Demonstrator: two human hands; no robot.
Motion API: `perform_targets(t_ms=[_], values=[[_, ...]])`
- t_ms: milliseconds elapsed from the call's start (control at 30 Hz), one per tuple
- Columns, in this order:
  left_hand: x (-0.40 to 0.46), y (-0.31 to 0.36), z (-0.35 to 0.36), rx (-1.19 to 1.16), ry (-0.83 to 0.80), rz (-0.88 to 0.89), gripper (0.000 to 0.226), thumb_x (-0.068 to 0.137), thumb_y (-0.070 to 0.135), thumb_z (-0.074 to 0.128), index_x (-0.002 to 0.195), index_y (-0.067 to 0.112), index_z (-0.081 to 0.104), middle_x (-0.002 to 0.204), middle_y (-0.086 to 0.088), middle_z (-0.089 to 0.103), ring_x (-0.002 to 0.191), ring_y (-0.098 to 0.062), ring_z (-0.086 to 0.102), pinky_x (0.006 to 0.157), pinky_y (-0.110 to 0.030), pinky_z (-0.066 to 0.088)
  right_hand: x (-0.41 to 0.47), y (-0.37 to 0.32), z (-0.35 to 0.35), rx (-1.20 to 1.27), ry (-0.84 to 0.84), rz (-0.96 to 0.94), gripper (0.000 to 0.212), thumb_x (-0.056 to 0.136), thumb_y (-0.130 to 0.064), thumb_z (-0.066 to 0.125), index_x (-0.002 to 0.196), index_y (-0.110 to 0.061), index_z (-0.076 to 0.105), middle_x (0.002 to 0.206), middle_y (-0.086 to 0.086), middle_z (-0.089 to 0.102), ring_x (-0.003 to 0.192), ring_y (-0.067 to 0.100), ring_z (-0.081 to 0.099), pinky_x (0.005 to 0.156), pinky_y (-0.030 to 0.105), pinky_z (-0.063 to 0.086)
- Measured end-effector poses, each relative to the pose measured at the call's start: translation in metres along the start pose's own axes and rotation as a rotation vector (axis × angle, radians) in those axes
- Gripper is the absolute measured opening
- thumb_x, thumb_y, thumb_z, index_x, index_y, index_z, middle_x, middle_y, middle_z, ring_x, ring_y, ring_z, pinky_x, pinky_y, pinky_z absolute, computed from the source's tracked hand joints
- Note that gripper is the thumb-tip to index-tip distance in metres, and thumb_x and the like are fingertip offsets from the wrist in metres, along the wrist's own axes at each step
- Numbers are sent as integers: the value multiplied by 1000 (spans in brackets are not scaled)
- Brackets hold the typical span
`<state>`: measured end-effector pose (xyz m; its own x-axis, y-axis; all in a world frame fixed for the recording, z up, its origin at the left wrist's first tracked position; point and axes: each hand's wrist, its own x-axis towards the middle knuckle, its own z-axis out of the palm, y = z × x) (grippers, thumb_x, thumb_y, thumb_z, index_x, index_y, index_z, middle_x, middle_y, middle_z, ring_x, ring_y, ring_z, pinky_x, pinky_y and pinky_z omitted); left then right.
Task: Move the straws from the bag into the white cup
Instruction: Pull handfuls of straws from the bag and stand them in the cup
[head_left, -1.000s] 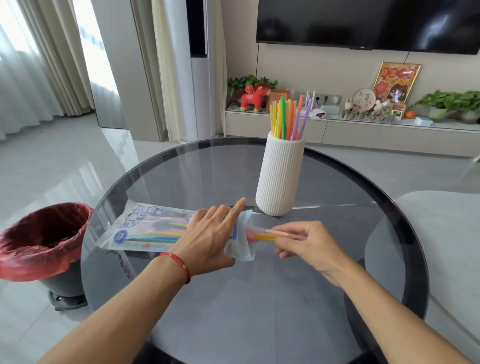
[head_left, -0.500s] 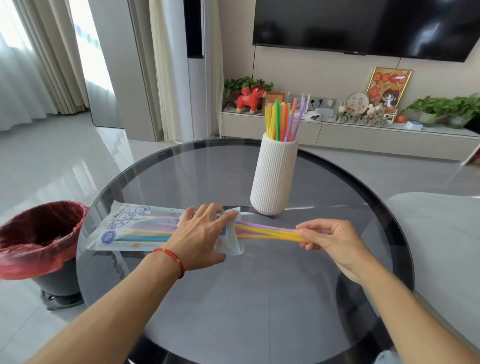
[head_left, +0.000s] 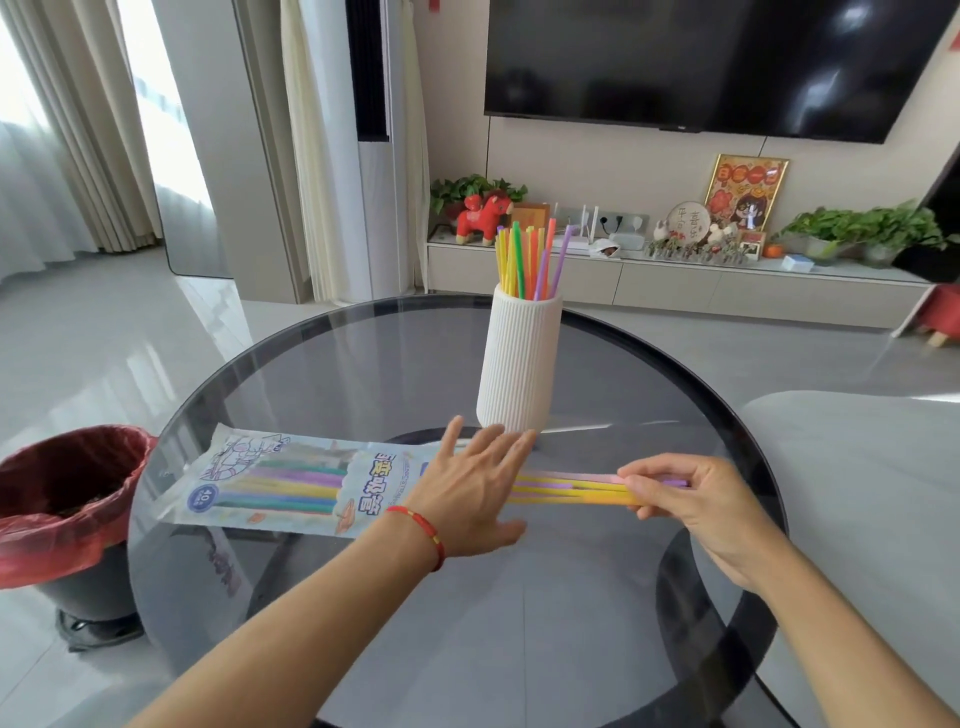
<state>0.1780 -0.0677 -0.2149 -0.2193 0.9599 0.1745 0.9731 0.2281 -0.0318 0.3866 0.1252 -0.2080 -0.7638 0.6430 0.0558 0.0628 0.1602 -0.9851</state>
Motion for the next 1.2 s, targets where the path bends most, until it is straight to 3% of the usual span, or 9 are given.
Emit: perform_targets(t_ms=[133,300,400,500,633,733,867,1067,1200], values=[[34,20,-3,95,-25,12,27,100,29,47,121,14,51,126,-6,59,120,-29,50,106,-41,33,-8,-7,-7,91,1,-33,32,74,-32,84,93,-7,85,95,23,79,78,31,75,71,27,62],[49,29,-7,1,25,8,14,104,25,42,108,13,48,104,-10,65,96,-36,57,77,-41,38,-9,-18,-22,391,179,56,49,108,-38,47,111,1,75,102,27,79,89,38,77,64,37,65],[52,35,-9,-146,5,-6,18,104,27,44,106,11,52,100,-12,65,89,-38,61,70,-40,41,-6,-19,-30,515,291,116,61,108,-40,26,111,1,71,106,30,76,84,39,73,62,44,60],[55,42,-15,-297,-21,-59,23,104,28,46,108,9,59,104,-13,64,90,-36,61,76,-47,51,-7,-17,-25,495,354,231,44,102,-19,31,102,2,70,104,31,69,68,34,66,60,40,50],[59,47,-18,-363,57,-141,17,102,22,48,100,7,56,99,-17,65,86,-41,59,68,-44,44,-12,-10,-3,243,38,279,31,94,7,59,121,-3,72,124,28,70,81,24,66,59,30,50],[60,52,-18,-368,61,-137,17,97,16,51,109,8,60,101,-17,69,90,-42,63,66,-41,42,-9,-13,40,259,-142,200,38,92,-31,77,129,-23,71,121,3,74,102,16,66,74,33,54],[54,64,-13,-444,107,-164,23,89,9,53,109,9,64,99,-15,72,89,-40,66,65,-34,38,3,-17,95,268,127,205,25,102,-41,61,111,-25,78,109,-2,82,101,11,75,76,33,58],[41,55,-13,-520,130,-194,17,83,20,68,84,13,53,92,-13,69,84,-36,61,63,-28,27,14,-15,95,369,355,154,25,92,-25,62,86,-17,84,92,13,82,96,35,76,82,41,59],[26,37,-11,-501,71,-135,56,78,28,78,128,12,59,118,-7,68,105,-29,62,81,-31,45,18,-20,85,469,375,55,33,105,-24,47,85,-9,68,91,17,82,90,37,79,82,40,58]])
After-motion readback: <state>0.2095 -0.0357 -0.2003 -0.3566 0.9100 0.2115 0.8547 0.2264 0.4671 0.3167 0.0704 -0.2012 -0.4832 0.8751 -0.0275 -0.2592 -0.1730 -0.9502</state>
